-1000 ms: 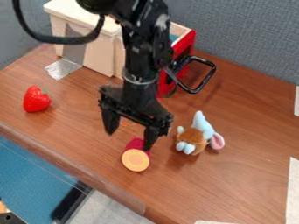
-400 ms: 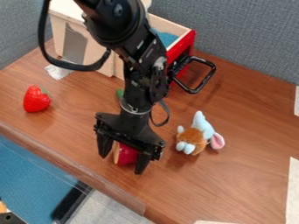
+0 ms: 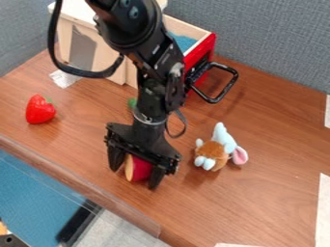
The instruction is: Pick up the red object and place it above the drawer
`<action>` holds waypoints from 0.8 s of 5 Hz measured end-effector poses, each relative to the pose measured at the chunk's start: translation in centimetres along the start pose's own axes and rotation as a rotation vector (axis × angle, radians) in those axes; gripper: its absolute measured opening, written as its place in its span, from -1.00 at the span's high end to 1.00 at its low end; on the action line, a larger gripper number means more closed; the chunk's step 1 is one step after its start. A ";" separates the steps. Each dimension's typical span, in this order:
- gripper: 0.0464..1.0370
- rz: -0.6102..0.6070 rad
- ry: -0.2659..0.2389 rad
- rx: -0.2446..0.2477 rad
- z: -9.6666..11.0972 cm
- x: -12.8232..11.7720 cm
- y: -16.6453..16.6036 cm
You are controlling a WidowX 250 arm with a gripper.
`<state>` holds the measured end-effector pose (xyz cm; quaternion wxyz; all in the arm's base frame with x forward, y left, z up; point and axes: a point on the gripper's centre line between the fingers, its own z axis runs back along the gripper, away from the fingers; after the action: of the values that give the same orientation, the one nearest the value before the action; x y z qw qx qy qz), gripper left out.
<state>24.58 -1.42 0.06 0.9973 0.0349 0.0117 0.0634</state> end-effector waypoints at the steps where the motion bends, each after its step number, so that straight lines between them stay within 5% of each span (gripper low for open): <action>1: -0.93 -0.005 0.022 -0.011 -0.3 -0.1 0.1; 2: -0.93 -0.043 0.041 -0.042 -0.2 -0.2 -0.1; 4: -0.93 -0.146 -0.018 -0.092 2.8 -1.5 -0.7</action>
<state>23.29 -2.45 2.79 0.9999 -0.0115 0.0023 -0.0096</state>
